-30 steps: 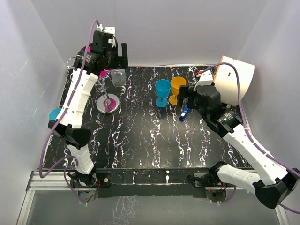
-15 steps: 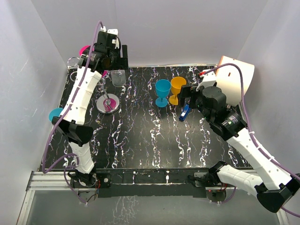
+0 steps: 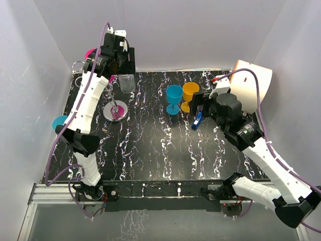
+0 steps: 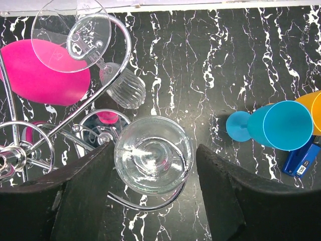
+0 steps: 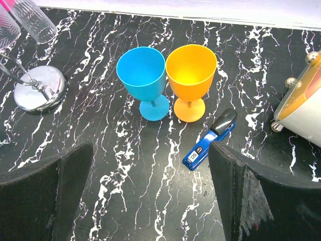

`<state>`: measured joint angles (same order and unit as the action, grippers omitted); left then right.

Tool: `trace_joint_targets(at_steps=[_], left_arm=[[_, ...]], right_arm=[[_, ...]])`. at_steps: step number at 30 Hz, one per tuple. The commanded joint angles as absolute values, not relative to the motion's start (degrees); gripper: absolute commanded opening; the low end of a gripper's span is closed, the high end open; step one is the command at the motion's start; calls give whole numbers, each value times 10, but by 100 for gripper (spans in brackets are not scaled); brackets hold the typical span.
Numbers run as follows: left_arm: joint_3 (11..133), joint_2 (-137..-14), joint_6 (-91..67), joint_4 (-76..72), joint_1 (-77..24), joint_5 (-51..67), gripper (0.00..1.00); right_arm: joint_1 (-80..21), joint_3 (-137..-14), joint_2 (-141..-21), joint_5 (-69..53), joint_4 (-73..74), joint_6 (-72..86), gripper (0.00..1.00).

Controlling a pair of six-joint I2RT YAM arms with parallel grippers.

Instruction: Take the wine glass off the wine glass rack

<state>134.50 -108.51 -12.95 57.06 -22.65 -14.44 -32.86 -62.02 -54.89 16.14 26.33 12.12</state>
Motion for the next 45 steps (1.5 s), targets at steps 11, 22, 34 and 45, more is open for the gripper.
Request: trace_joint_targets(at_steps=[11, 22, 34, 45], left_arm=[[1378, -1079, -124, 576, -229, -145, 49], [1386, -1052, -132, 571, -229, -122, 24], [1379, -1034, -129, 564, -229, -89, 10], [1340, -984, -135, 543, -229, -83, 0]], right_arm=[[-328, -619, -531, 156, 223, 122, 98], [-328, -617, -527, 150, 220, 127, 98], [-328, -616, -523, 147, 219, 129, 98], [-328, -618, -529, 135, 213, 133, 98]])
